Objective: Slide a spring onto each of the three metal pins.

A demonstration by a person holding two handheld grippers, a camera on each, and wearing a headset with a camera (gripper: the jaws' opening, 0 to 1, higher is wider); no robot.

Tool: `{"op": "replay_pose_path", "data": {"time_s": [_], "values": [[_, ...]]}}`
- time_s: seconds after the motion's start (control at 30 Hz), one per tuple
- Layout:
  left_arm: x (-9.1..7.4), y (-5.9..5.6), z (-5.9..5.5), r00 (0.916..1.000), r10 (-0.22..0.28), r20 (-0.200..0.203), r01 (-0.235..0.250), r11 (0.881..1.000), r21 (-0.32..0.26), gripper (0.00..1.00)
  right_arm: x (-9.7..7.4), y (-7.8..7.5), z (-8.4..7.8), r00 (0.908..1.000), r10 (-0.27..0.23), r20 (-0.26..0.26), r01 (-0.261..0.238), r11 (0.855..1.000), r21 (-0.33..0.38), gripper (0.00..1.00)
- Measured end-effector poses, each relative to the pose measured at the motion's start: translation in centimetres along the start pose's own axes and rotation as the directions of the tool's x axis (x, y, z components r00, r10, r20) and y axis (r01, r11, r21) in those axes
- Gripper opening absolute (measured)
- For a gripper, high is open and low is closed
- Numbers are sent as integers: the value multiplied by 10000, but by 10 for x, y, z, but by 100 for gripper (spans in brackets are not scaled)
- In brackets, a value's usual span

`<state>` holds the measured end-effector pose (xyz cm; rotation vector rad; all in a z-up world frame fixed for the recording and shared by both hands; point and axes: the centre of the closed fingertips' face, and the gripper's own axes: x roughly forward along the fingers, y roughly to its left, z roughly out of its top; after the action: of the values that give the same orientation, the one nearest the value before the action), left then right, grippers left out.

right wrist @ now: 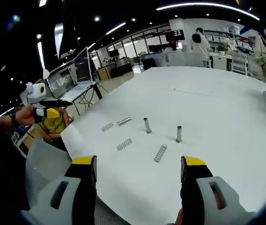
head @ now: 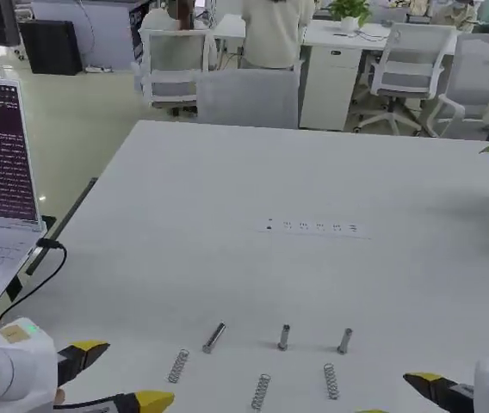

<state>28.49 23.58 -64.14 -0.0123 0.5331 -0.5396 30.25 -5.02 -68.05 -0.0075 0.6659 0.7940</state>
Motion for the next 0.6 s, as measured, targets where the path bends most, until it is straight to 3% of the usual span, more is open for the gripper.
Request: {"op": "replay_pose_path", "data": {"time_s": [0.6], "values": [[-1,-3,-2,9999,-22,-110,23,10000,41,72,-4,-1,-4,10000,-61,38,61,10000,14,74]]}}
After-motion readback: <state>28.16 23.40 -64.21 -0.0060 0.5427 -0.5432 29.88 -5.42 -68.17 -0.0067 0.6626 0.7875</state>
